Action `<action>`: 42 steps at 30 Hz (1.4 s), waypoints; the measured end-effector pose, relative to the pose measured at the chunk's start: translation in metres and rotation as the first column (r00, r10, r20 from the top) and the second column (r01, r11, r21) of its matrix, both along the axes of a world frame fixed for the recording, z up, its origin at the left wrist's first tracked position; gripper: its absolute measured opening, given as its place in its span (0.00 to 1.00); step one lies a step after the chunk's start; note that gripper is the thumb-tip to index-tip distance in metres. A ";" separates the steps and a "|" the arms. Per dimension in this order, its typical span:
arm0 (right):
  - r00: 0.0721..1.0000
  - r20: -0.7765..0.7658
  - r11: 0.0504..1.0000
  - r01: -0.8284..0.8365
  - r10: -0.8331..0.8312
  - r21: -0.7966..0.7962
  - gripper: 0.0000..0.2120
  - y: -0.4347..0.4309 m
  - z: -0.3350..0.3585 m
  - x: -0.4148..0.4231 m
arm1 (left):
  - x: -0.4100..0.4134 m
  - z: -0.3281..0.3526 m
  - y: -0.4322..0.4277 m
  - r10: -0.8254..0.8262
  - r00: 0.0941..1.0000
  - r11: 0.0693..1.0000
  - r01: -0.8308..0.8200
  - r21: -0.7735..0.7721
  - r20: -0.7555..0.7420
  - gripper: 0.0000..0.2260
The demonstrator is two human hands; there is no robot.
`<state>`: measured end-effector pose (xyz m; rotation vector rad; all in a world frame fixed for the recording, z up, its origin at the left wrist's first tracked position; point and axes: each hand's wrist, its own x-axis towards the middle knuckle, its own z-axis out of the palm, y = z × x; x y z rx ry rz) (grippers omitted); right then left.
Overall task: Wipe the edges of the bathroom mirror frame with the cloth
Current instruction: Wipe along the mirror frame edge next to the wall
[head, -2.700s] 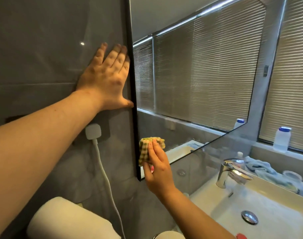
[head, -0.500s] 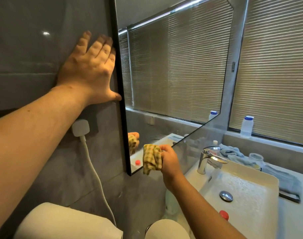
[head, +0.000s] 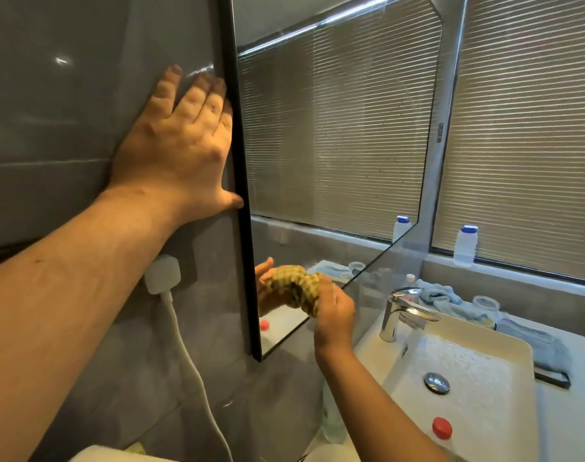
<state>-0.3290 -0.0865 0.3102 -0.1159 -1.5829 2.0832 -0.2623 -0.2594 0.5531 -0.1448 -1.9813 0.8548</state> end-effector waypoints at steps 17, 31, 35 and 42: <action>0.970 -0.160 0.941 0.219 -0.183 0.258 0.06 -0.025 -0.030 -0.007 | -0.004 -0.001 -0.003 -0.008 1.000 0.999 0.008 -0.034 -0.024 0.54; 0.927 -0.228 0.920 0.342 -0.297 0.193 0.13 -0.019 -0.008 -0.058 | 0.001 0.009 -0.014 0.015 1.000 0.999 -0.015 -0.042 -0.013 0.54; 0.938 -0.071 0.904 0.346 -0.340 0.252 0.14 0.021 -0.009 -0.093 | -0.062 -0.085 0.036 -0.342 0.862 0.897 0.181 0.404 0.374 0.55; 0.952 0.009 0.911 0.291 -0.307 0.294 0.17 0.053 -0.014 -0.110 | -0.205 -0.237 0.112 -0.975 0.023 -0.213 -0.356 0.910 -0.219 0.23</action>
